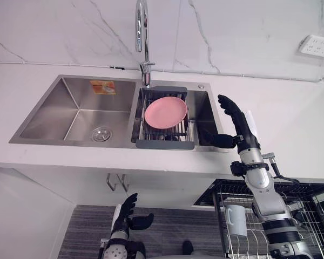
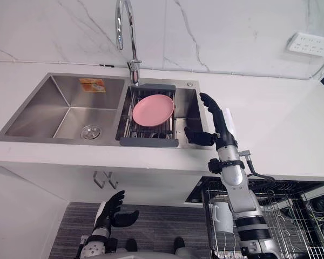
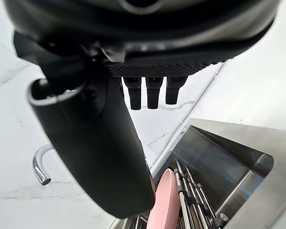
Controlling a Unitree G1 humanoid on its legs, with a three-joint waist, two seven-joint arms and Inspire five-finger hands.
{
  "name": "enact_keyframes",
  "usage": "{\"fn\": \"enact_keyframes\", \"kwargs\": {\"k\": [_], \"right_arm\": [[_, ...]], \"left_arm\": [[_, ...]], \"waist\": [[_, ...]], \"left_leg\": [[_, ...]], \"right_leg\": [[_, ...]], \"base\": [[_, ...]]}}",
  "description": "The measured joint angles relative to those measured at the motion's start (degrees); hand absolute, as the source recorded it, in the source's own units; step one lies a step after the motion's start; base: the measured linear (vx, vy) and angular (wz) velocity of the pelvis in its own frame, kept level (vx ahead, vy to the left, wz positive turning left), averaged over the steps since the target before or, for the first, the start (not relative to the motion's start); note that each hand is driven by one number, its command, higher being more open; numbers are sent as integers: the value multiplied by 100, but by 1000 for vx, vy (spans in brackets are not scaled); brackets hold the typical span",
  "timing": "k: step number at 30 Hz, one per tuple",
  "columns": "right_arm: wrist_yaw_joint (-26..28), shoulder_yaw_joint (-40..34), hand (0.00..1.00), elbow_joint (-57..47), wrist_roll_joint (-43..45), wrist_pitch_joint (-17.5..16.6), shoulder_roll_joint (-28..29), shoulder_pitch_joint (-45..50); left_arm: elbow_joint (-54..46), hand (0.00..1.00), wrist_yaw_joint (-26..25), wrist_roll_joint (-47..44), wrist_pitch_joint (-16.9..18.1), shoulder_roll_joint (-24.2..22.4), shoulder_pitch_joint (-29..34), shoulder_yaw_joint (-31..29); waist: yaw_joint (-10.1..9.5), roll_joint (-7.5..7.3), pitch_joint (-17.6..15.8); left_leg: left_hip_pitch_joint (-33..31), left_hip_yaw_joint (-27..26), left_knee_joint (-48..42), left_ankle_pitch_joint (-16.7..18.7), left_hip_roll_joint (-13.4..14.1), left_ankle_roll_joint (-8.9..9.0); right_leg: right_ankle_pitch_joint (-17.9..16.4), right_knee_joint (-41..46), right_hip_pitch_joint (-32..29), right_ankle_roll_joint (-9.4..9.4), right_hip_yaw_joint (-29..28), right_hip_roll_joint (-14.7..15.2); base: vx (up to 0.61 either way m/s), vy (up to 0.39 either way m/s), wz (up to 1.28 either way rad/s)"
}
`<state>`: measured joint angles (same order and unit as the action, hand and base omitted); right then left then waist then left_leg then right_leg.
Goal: Walk over to the sink, pick up the cup, carry it to the dishwasher, place the cup inside the dishwasher, then close the dishwasher door
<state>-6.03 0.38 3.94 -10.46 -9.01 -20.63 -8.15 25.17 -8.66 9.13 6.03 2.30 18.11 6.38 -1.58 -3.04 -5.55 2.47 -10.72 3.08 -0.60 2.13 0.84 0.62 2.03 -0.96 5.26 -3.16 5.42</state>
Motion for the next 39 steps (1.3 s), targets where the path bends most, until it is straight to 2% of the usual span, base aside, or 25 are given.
{"fn": "enact_keyframes", "kwargs": {"k": [4,8,10,13,22,28,31,39], "right_arm": [[2,0,90,0,-5,0,14,1],[-29,-9,90,-8,-65,3,67,151],[-76,-17,90,-21,-121,12,86,328],[-99,-17,90,-43,-280,85,96,385],[-101,42,90,-56,-323,94,15,245],[-22,497,90,-39,-319,47,-396,-75],[32,750,90,187,-328,-33,-468,-145],[149,1251,90,1123,-780,-32,-627,-639]], "left_arm": [[26,90,-1,-9,0,3,-3,-32],[443,90,3,-168,-4,76,-194,-75],[705,90,16,-374,-11,43,-298,-232],[922,90,14,-619,-21,101,-405,-264],[1149,90,-42,-805,-39,164,-419,-582],[1430,90,-150,-806,-42,290,-325,-948],[1562,90,-149,-799,-38,349,-328,-1013],[1661,90,-162,-798,-38,441,-219,-1312]], "waist": [[16,-3,2],[127,-8,9],[178,3,29],[169,12,42],[74,39,61],[26,123,109],[13,201,158],[-44,223,150]], "left_leg": [[27,-78,6,21,17,20],[-2,-202,-144,205,113,44],[-54,-456,-402,330,262,72],[-177,-470,-637,374,341,142],[-157,-264,-645,376,303,149],[-188,-245,-610,375,260,149],[-171,-179,-497,260,207,138],[-178,-87,-369,178,165,168]], "right_leg": [[14,-32,-1,-4,-29,-13],[36,-143,116,-37,134,-13],[-6,-141,185,-78,379,-15],[-24,-123,192,-99,741,-15],[-41,-98,384,-91,1317,56],[-44,-120,386,-88,1459,105],[-56,-117,386,-70,1545,143],[-61,-111,382,-56,1667,175]], "base": [[0,0,-7],[2,-9,1],[42,-49,13],[54,-66,11],[12,-6,19],[-41,11,3],[-18,7,11],[-10,5,8]]}}
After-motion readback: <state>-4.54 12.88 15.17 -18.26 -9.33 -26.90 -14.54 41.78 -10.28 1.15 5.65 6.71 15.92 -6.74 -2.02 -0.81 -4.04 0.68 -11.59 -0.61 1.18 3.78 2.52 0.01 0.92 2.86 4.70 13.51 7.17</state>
